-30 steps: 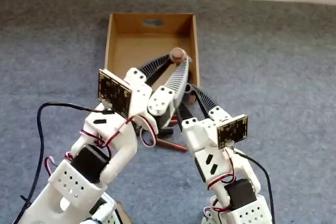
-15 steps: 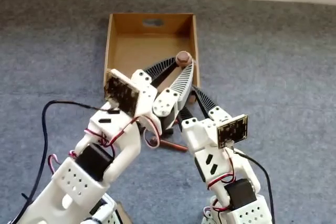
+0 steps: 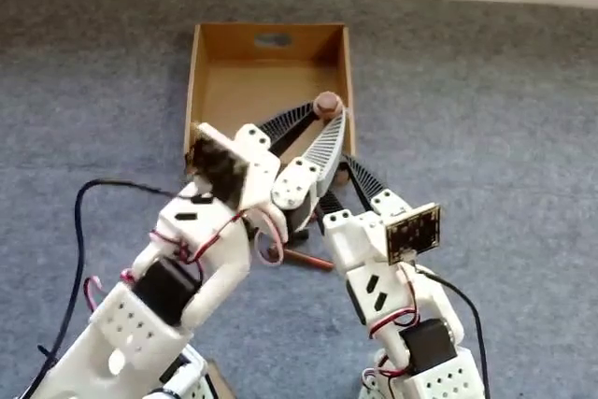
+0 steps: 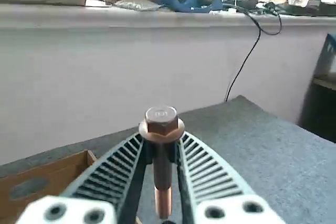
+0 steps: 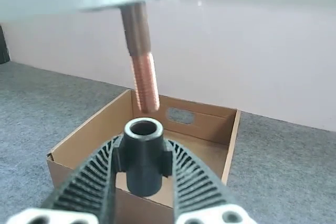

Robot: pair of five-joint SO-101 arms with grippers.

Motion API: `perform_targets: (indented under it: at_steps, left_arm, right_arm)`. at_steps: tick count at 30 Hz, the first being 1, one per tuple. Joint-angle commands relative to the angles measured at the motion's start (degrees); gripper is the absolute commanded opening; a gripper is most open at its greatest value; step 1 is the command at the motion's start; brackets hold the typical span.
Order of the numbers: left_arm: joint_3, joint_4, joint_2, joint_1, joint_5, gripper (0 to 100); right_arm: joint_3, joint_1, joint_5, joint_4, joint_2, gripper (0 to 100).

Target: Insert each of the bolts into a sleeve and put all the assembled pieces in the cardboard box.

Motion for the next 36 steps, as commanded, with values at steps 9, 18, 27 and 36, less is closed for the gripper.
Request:
perform_targets:
  at_steps: [9,18,27,36]
  left_arm:
    - [-2.59,1.85,0.48,0.84,-0.62,1]
    - [-8.57,8.09,8.22,0.92,-0.62,1]
    - [-16.75,20.66,8.22,0.92,-0.62,1]
    - [-17.27,21.36,8.84,0.92,-0.44,1]
  right_arm:
    - [-0.48,-0.31,0.62,-0.13,-0.92,0.6]
    - [-0.48,-0.31,0.62,-0.13,-0.92,0.6]
    - [-0.48,-0.31,0.62,-0.13,-0.84,0.6]
    - [-0.48,-0.31,0.62,-0.13,-0.84,0.6]
